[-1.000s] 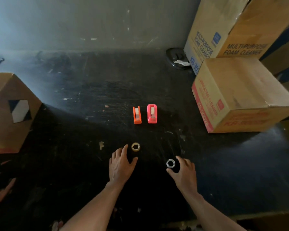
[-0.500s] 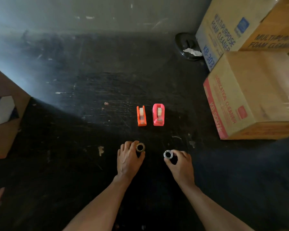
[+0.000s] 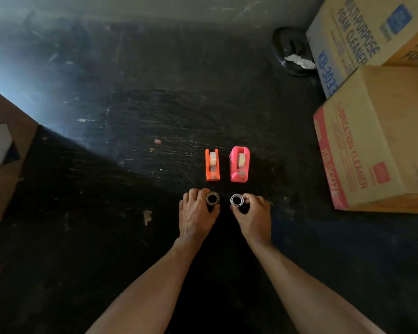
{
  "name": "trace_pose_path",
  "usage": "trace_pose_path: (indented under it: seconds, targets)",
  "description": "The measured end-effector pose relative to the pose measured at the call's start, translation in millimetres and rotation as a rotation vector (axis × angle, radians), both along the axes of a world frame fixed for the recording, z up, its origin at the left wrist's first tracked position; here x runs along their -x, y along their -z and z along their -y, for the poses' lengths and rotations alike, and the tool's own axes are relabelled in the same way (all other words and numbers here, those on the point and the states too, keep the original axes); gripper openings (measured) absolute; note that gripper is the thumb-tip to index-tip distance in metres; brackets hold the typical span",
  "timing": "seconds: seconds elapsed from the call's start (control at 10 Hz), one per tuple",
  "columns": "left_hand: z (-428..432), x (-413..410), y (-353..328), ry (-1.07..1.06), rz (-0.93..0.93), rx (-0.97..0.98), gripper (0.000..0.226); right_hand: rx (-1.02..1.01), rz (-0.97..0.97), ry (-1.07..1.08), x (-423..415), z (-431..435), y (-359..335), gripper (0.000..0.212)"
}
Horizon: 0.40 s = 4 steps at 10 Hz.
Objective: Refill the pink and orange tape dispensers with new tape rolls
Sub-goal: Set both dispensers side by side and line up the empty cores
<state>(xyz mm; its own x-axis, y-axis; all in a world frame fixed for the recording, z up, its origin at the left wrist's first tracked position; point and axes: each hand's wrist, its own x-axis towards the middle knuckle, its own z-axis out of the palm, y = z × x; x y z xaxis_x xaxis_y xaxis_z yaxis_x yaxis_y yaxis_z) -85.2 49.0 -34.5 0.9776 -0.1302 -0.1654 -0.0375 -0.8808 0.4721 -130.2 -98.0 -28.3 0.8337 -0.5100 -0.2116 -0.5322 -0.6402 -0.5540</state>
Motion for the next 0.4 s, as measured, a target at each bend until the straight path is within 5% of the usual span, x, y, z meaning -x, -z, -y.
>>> trace_pose_path:
  seconds: [0.4]
  targets:
    - [-5, 18, -27, -0.086, -0.134, 0.073, 0.071, -0.190, -0.092, 0.002, 12, 2, -20, 0.089]
